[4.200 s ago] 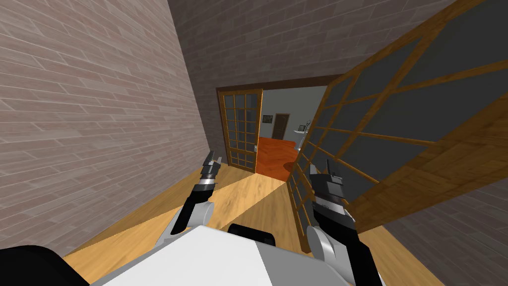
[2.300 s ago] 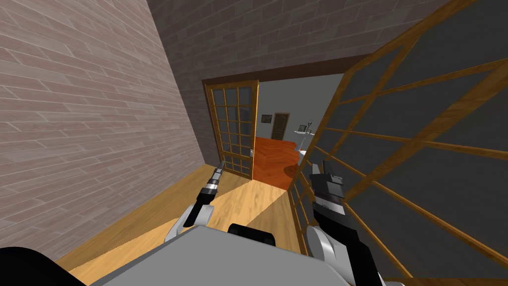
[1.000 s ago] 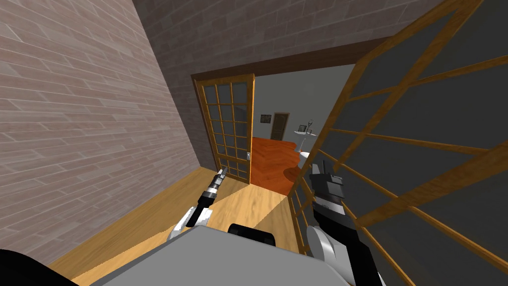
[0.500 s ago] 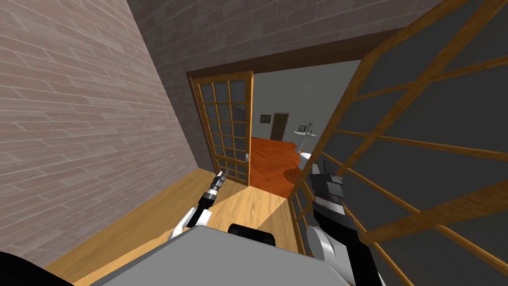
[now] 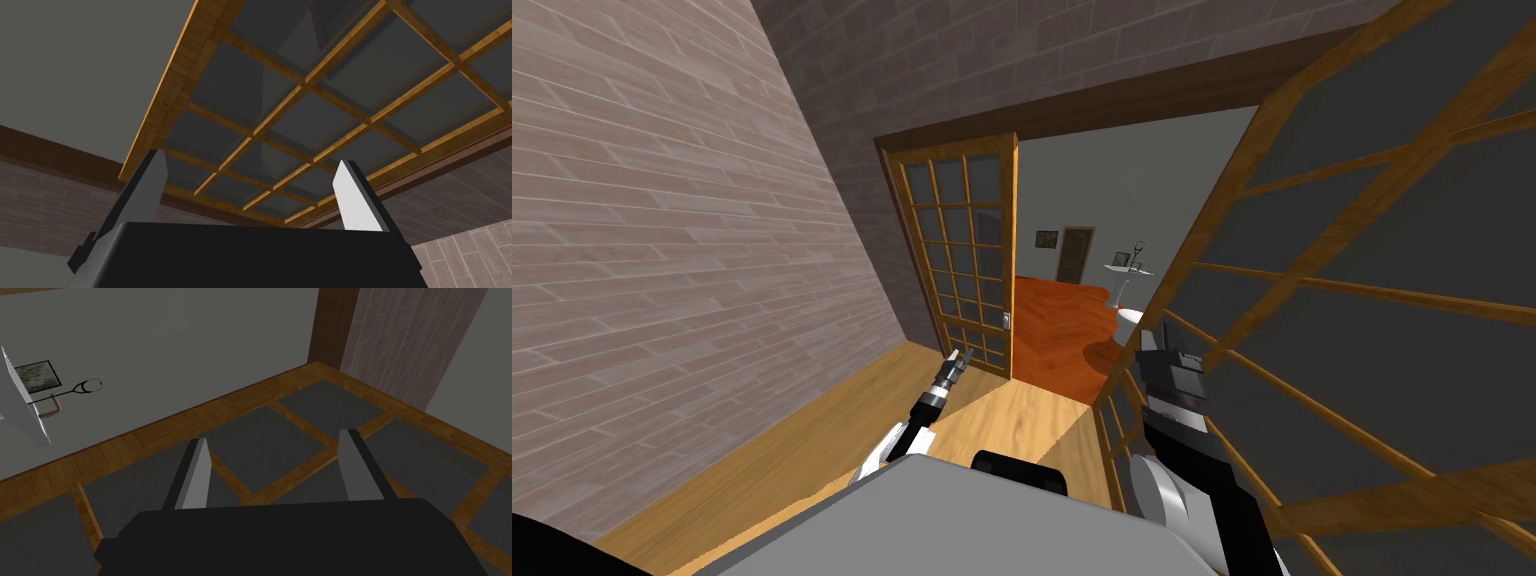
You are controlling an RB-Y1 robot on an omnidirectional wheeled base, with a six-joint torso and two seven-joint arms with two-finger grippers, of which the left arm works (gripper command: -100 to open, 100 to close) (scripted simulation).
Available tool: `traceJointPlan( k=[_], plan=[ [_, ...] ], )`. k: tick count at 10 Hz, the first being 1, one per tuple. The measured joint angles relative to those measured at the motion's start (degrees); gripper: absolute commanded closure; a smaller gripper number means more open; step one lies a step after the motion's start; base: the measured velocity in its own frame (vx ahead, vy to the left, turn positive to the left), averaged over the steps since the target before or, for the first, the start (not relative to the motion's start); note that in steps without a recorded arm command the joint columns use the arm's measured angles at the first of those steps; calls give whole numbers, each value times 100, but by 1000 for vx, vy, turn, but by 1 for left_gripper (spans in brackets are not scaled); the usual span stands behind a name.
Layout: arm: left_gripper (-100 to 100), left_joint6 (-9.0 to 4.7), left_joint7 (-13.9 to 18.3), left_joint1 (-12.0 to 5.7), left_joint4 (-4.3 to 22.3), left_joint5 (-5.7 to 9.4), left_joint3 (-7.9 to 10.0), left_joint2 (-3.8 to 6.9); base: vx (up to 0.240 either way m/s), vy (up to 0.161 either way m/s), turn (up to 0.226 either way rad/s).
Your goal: Pull the door open
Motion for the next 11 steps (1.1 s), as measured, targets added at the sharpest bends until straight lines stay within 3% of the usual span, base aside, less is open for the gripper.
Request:
traceJointPlan(
  k=[11],
  plan=[
    [-100, -590, -1120, -384, 1462, -418, 180, 190, 109, -24, -5]
  ],
)
